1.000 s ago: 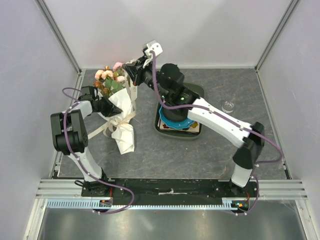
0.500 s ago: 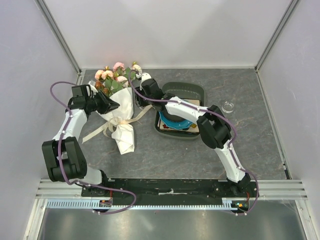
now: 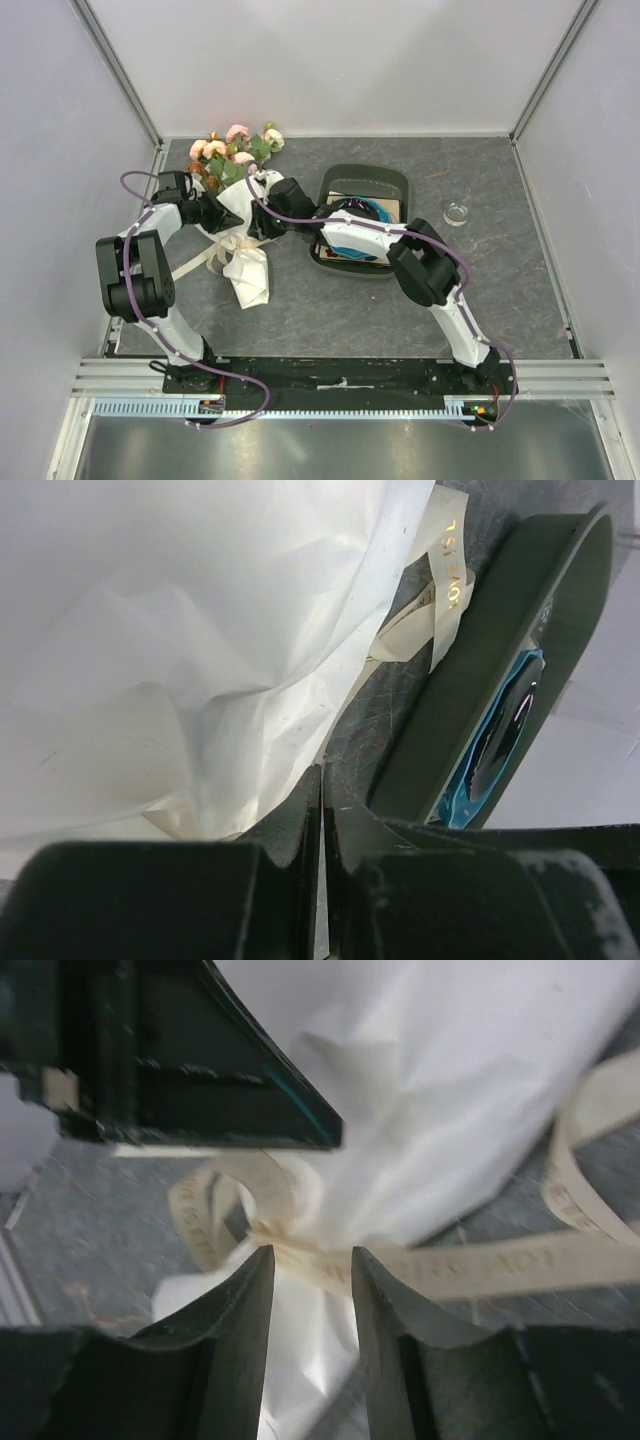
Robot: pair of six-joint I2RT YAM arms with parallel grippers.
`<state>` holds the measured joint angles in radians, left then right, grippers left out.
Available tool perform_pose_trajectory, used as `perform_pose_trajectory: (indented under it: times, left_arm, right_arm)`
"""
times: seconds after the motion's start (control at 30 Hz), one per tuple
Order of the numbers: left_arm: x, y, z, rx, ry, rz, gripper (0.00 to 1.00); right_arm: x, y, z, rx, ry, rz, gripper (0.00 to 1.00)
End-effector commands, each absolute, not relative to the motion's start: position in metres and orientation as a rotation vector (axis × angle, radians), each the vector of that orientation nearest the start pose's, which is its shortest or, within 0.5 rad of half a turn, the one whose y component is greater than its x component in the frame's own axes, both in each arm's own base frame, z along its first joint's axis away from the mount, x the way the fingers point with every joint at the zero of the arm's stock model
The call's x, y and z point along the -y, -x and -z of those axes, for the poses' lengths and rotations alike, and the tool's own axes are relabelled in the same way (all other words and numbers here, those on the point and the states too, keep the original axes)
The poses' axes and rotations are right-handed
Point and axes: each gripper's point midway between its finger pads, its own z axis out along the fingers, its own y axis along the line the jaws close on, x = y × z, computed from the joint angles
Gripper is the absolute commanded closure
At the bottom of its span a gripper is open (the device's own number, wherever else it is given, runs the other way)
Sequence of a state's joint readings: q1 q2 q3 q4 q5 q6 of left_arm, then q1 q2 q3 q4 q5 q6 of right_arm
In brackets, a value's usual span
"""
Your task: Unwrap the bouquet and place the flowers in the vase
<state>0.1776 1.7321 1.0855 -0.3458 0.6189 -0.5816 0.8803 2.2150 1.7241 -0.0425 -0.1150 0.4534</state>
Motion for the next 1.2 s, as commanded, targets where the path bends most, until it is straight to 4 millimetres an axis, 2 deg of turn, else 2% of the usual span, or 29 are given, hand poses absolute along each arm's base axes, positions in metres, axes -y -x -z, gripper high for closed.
perform_pose_trajectory:
  times: [0.0, 0.03, 0.07, 0.1, 0.17, 0.2, 0.23, 0.27, 0.3, 0.43, 0.6, 0.7, 0.77, 0.8, 0.93, 0.97, 1.07, 1.17]
  left_arm:
    - [0.045, -0.396, -0.087, -2.442, 0.707, 0.92, 0.92]
    - [0.045, -0.396, -0.083, -2.45, 0.718, 0.925, 0.92]
    - [0.044, -0.399, -0.083, -2.447, 0.72, 0.931, 0.92]
    - [0.045, -0.399, -0.083, -2.448, 0.718, 0.948, 0.92]
    - [0.043, -0.399, -0.083, -2.44, 0.726, 0.954, 0.92]
    - [0.043, -0.4, -0.085, -2.429, 0.72, 0.955, 0.91]
    - [0.044, -0.4, -0.085, -2.426, 0.716, 0.957, 0.9]
    - [0.043, -0.4, -0.087, -2.418, 0.718, 0.958, 0.9]
    - [0.043, -0.401, -0.087, -2.415, 0.712, 0.961, 0.9]
    - [0.044, -0.4, -0.088, -2.415, 0.709, 0.964, 0.89]
    - [0.043, -0.4, -0.083, -2.423, 0.722, 0.963, 0.88]
    - [0.043, -0.399, -0.079, -2.432, 0.727, 0.966, 0.88]
    - [0.044, -0.397, -0.077, -2.437, 0.732, 0.973, 0.88]
    - [0.044, -0.398, -0.077, -2.436, 0.729, 0.972, 0.88]
    - [0.046, -0.397, -0.077, -2.438, 0.725, 0.981, 0.88]
    - [0.045, -0.397, -0.077, -2.438, 0.728, 0.983, 0.88]
    - [0.047, -0.397, -0.077, -2.436, 0.726, 0.988, 0.87]
    - [0.048, -0.395, -0.073, -2.444, 0.74, 1.0, 0.85]
  right_arm:
    - [-0.546, -0.365, -0.121, -2.079, 0.561, -1.127, 0.61]
    - [-0.551, -0.367, -0.127, -2.065, 0.562, -1.147, 0.65]
    - [-0.554, -0.364, -0.118, -2.082, 0.567, -1.165, 0.69]
    - [-0.556, -0.363, -0.116, -2.088, 0.565, -1.171, 0.77]
    - [-0.555, -0.356, -0.111, -2.105, 0.568, -1.164, 0.83]
    - [-0.552, -0.354, -0.11, -2.11, 0.564, -1.156, 0.84]
    - [-0.549, -0.345, -0.097, -2.131, 0.575, -1.147, 0.85]
    - [-0.545, -0.345, -0.104, -2.119, 0.564, -1.137, 0.85]
    - [-0.54, -0.34, -0.094, -2.133, 0.563, -1.132, 0.85]
    - [-0.533, -0.334, -0.095, -2.134, 0.57, -1.119, 0.88]
    - [-0.538, -0.324, -0.093, -2.134, 0.577, -1.18, 0.89]
    - [-0.54, -0.317, -0.095, -2.127, 0.592, -1.175, 0.85]
    - [-0.539, -0.319, -0.104, -2.088, 0.627, -1.139, 0.76]
    - [-0.538, -0.32, -0.106, -2.084, 0.651, -1.12, 0.75]
    - [-0.53, -0.328, -0.106, -2.021, 0.843, -0.959, 0.72]
    - [-0.529, -0.327, -0.106, -1.969, 0.943, -0.926, 0.67]
    - [-0.529, -0.325, -0.104, -1.889, 1.082, -0.891, 0.59]
    - [-0.527, -0.328, -0.102, -1.888, 1.139, -0.848, 0.58]
